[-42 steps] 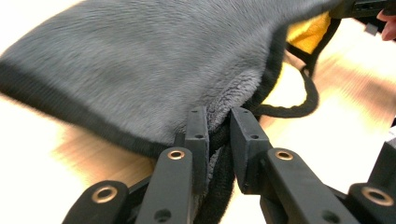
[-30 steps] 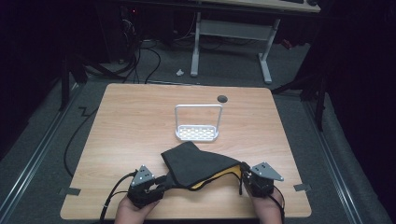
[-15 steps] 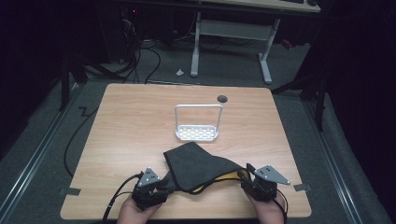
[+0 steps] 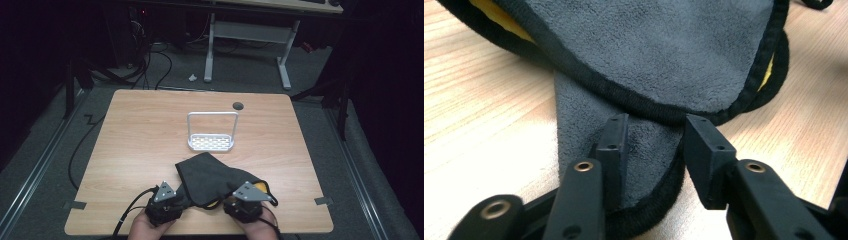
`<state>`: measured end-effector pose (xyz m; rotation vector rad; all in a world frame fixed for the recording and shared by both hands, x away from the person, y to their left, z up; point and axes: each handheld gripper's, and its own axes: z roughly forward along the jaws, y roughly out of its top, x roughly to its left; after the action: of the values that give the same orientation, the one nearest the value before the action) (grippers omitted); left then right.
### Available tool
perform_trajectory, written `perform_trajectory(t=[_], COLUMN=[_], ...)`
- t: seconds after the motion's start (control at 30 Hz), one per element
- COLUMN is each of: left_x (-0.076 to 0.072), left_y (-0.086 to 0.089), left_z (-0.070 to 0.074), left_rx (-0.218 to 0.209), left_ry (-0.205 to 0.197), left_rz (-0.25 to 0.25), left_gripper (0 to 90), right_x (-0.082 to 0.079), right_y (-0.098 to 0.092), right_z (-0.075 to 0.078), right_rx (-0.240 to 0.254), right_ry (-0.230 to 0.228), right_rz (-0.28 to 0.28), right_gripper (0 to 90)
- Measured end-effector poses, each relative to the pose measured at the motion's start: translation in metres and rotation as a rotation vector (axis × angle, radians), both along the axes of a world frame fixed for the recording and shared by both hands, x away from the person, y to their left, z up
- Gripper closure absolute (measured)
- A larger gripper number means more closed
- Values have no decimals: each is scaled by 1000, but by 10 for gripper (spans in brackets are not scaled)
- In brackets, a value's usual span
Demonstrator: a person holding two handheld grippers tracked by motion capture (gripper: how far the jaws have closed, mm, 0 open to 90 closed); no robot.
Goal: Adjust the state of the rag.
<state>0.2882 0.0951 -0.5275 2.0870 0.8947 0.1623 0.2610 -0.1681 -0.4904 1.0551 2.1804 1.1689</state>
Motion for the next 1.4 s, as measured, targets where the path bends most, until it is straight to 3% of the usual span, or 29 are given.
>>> perform_trajectory(t=[0.1, 0.23, 0.33, 0.43, 0.5, 0.57, 0.6, 0.67, 0.7, 0.73, 0.8, 0.87, 0.93, 1.13, 1.27, 1.4], left_x=[0, -1, -1, 0, 0, 0, -1, -1, -1, -2, -3, -4, -4, -2, 3, 11], left_y=[0, -1, -1, 1, 2, 2, 2, 2, 1, 1, 0, 1, 2, 8, 22, 47], left_z=[-1, -1, -1, -1, -1, -2, -2, -2, -1, -1, -1, -1, -1, -1, 1, 2], left_rx=[16, 35, 42, 36, 34, 30, 27, 30, 29, 30, 32, 31, 28, 30, 41, 37], left_ry=[-14, -33, -38, -30, -29, -27, -26, -27, -24, -22, -25, -24, -22, -13, -4, 17], left_rz=[5, 7, 9, 10, 8, 12, 14, 13, 10, 5, 2, -2, -1, 19, 42, 127], left_gripper=[701, 772, 804, 822, 822, 822, 822, 820, 819, 819, 819, 819, 822, 836, 837, 835], right_x=[0, 2, 3, 2, 1, 1, 1, -1, -2, -2, -2, 0, 2, 3, 13, 27], right_y=[26, 47, 50, 43, 38, 35, 35, 40, 46, 52, 60, 61, 56, 33, 0, -45], right_z=[-10, -27, -32, -25, -21, -19, -19, -20, -23, -26, -32, -35, -31, -13, -5, -6], right_rx=[-36, -135, -176, -141, -134, -128, -123, -112, -120, -135, -183, -205, -166, -101, -82, -71], right_ry=[30, 61, 52, 26, 7, 3, 6, 21, 24, 30, 29, 23, 25, -30, -57, -45], right_rz=[77, 125, 116, 96, 81, 75, 84, 134, 148, 151, 161, 143, 137, 71, -43, -185], right_gripper=[521, 533, 706, 852, 900, 900, 853, 629, 581, 563, 623, 781, 848, 862, 863, 863])
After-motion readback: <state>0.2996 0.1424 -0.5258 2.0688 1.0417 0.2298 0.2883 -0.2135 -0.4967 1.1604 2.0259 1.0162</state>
